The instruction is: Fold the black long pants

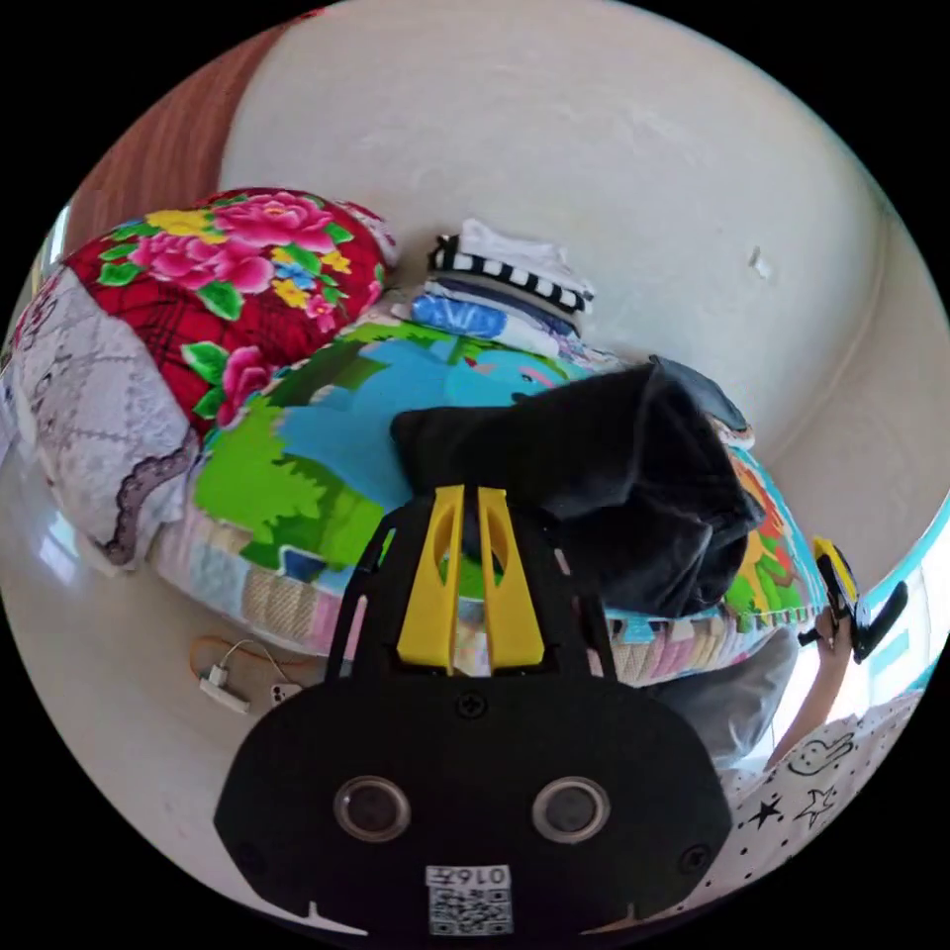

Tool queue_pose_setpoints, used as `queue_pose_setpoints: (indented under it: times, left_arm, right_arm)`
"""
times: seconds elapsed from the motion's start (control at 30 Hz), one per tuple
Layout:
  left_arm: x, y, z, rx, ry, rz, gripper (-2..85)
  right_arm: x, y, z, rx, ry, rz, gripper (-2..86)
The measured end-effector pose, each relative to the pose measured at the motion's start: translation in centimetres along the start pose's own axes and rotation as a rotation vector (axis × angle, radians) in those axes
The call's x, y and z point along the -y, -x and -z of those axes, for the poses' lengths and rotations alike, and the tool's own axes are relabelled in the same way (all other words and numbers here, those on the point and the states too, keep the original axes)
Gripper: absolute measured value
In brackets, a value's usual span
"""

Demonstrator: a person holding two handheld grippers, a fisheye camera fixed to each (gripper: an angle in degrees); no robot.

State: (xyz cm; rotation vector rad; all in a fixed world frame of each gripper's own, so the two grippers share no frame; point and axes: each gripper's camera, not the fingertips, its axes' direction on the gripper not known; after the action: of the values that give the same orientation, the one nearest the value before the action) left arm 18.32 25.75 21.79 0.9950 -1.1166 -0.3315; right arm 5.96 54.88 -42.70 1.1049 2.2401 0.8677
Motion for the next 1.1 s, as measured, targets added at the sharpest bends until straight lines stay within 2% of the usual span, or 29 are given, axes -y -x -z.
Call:
queue_pose_setpoints:
  times: [0.1,0.17,0.23,0.33,0.43,0.57,0.7,0.77,0.8,0.83,0.9,1.0,1.1]
  left_arm:
    - [0.1,0.4,5.4,0.042,-0.117,-0.006,1.9]
    - [1.1,-2.4,8.8,0.096,-0.2,-0.096,4.1]
    - [2.0,-5.7,9.7,0.064,-0.226,-0.203,6.3]
    - [3.7,-12.0,8.2,-0.156,-0.149,-0.394,10.8]
    - [4.6,-18.7,5.2,-0.305,-0.046,-0.542,12.5]
    - [5.3,-27.2,1.4,-0.343,0.057,-0.695,13.4]
    - [6.1,-32.5,-0.7,-0.351,0.127,-0.763,13.7]
    - [6.4,-35.0,-1.4,-0.295,0.168,-0.802,13.5]
    - [6.3,-35.5,-1.4,-0.278,0.171,-0.816,13.3]
    - [6.3,-36.1,-1.0,-0.238,0.149,-0.826,12.1]
    - [6.2,-35.9,1.4,-0.155,-0.009,-0.807,9.1]
    - [8.3,-33.0,5.5,-0.059,-0.13,-0.711,4.9]
    - [12.3,-24.6,11.0,-0.069,-0.261,-0.436,4.4]
  right_arm:
    - [1.5,-0.9,-1.5,0.033,-0.014,-0.055,3.4]
    - [2.5,-1.8,-3.0,0.078,0.006,-0.096,5.2]
    - [3.6,-3.2,-5.9,0.154,0.063,-0.148,8.1]
    - [4.3,-4.5,-10.8,0.181,0.204,-0.238,11.3]
    - [3.7,-5.1,-14.6,0.07,0.311,-0.308,9.9]
    - [3.9,-5.4,-14.8,0.045,0.325,-0.309,4.4]
    - [4.6,-4.9,-14.6,0.048,0.33,-0.271,0.7]
    - [5.4,-4.6,-12.7,0.131,0.238,-0.269,0.3]
    - [6.1,-4.6,-10.9,0.255,0.141,-0.277,0.2]
    - [6.8,-4.4,-9.2,0.406,0.043,-0.271,0.2]
    - [8.0,-2.8,-7.5,0.586,-0.044,-0.188,0.4]
    - [9.0,1.8,-6.8,0.564,-0.048,0.003,1.5]
    - [8.2,0.8,-7.3,0.569,-0.06,-0.049,5.0]
